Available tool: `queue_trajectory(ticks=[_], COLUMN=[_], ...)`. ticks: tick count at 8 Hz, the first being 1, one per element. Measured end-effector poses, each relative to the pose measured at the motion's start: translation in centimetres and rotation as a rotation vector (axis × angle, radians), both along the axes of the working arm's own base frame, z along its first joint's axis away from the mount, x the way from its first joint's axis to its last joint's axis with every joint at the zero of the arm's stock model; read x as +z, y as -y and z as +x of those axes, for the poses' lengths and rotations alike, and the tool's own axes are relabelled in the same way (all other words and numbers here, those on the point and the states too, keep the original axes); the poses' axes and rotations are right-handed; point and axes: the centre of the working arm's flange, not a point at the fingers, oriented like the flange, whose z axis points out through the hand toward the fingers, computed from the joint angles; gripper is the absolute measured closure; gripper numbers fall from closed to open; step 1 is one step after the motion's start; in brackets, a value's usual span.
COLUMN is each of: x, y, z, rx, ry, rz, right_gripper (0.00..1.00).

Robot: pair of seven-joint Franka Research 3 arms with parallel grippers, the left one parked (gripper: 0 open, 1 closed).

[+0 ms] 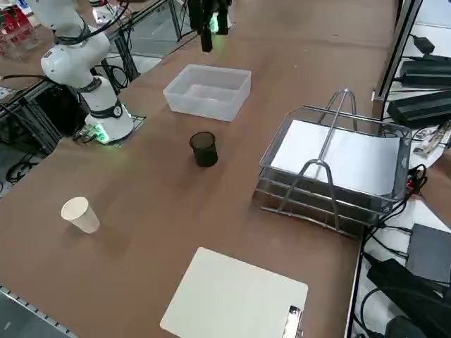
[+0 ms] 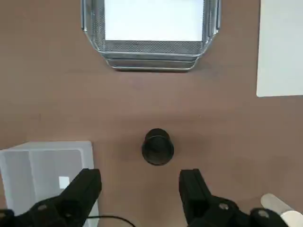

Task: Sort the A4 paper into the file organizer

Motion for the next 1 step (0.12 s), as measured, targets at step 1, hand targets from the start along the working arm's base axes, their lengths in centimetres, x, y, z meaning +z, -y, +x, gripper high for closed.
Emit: queue_trajectory(ticks=[1], x=[0.09], y=[-0.37], z=[-0.08], rx=[0.005], ry=[0.001], rz=[0.005], right_gripper=[0.0])
